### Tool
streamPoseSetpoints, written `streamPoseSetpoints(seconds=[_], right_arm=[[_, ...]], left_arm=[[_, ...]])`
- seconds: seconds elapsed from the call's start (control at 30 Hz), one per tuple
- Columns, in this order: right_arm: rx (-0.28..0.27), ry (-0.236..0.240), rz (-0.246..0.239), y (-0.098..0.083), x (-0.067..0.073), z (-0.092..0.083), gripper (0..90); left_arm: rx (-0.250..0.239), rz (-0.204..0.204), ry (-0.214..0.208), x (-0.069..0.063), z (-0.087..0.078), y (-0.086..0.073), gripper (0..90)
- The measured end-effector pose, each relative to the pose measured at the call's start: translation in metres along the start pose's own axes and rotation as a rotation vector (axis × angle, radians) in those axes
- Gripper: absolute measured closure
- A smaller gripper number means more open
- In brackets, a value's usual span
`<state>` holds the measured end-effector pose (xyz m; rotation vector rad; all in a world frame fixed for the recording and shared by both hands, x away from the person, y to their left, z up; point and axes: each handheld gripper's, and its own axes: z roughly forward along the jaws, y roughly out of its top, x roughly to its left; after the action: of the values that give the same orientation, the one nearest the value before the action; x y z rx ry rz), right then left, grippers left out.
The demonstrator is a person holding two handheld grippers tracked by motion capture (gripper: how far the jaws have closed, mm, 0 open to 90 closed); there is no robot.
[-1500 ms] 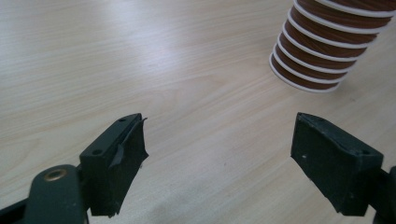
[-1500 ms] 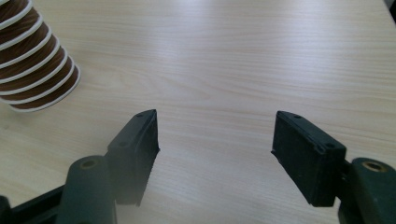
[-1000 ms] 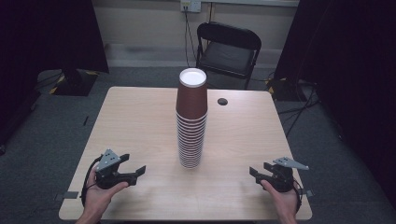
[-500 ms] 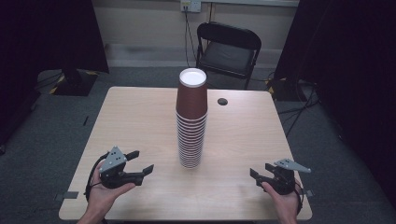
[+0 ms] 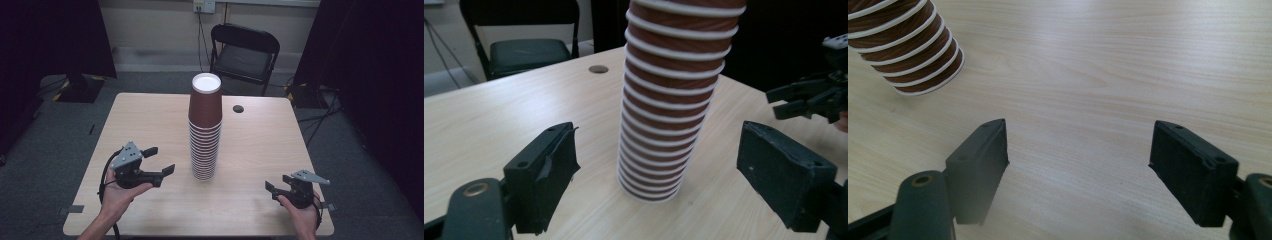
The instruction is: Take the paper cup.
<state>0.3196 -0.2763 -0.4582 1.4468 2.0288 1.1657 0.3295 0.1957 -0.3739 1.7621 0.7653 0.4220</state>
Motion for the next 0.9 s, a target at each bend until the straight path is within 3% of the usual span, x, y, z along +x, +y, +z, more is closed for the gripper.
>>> streamPoseSetpoints(seconds=[0.23,0.33,0.43,0.77,0.8,0.9], right_arm=[[-0.004,0.002,-0.008,0.000,0.002,0.001,23.0],[-0.002,0.001,-0.010,0.000,0.002,0.001,22.4],[-0.004,0.002,-0.005,0.000,0.001,0.001,22.1],[0.005,0.006,-0.007,-0.001,0.002,0.002,21.9],[0.009,0.007,-0.006,-0.001,0.003,0.002,21.9],[0.010,0.007,-0.010,-0.001,0.003,0.003,21.9]], left_arm=[[-0.035,0.003,-0.025,-0.003,0.002,0.019,16.0],[-0.049,-0.028,-0.052,-0.004,0.003,0.031,16.0],[-0.045,-0.035,-0.052,-0.004,0.004,0.037,16.0],[-0.054,-0.006,-0.042,-0.007,0.006,0.063,15.8],[-0.074,0.023,-0.044,-0.009,0.007,0.070,15.9],[-0.093,0.048,-0.044,-0.011,0.007,0.075,17.6]])
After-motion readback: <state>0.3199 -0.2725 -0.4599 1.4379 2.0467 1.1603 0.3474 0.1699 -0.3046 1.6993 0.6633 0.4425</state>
